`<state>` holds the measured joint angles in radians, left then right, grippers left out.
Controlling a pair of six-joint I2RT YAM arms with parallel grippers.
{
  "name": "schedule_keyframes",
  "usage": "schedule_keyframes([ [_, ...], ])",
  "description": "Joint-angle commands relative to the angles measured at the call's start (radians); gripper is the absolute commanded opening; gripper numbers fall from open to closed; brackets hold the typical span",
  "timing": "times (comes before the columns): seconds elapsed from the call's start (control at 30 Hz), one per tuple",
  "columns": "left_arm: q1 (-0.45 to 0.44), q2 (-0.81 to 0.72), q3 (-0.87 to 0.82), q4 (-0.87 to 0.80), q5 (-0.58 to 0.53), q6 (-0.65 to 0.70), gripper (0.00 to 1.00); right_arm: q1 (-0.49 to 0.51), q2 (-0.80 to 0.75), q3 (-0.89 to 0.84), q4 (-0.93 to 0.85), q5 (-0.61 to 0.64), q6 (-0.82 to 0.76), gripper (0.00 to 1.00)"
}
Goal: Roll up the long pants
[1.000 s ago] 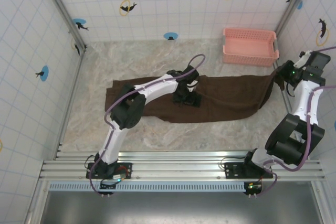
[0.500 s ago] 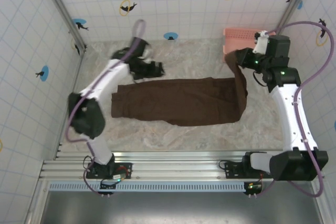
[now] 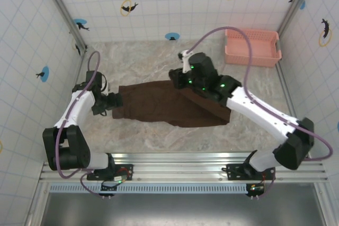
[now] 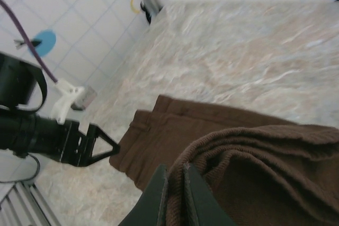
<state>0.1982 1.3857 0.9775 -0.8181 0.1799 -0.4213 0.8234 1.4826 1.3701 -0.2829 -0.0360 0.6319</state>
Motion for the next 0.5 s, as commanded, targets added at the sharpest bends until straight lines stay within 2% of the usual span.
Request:
schedule_keyframes([
  [0.0, 0.067, -0.012, -0.036, 0.042, 0.067, 0.039, 0.97, 0.069, 0.094, 0.100, 0.144, 0.084, 0.007, 0.00],
  [0.1, 0.128, -0.010, -0.060, 0.082, 0.185, 0.025, 0.97, 0.100, 0.189, 0.162, 0.178, 0.080, 0.015, 0.00],
  [0.23, 0.141, -0.048, -0.116, 0.145, 0.301, -0.028, 0.95, 0.132, 0.314, 0.277, 0.187, 0.063, 0.017, 0.00],
  [0.47, 0.140, -0.024, -0.126, 0.136, 0.306, -0.022, 0.97, 0.189, 0.555, 0.482, 0.168, 0.000, 0.052, 0.00],
])
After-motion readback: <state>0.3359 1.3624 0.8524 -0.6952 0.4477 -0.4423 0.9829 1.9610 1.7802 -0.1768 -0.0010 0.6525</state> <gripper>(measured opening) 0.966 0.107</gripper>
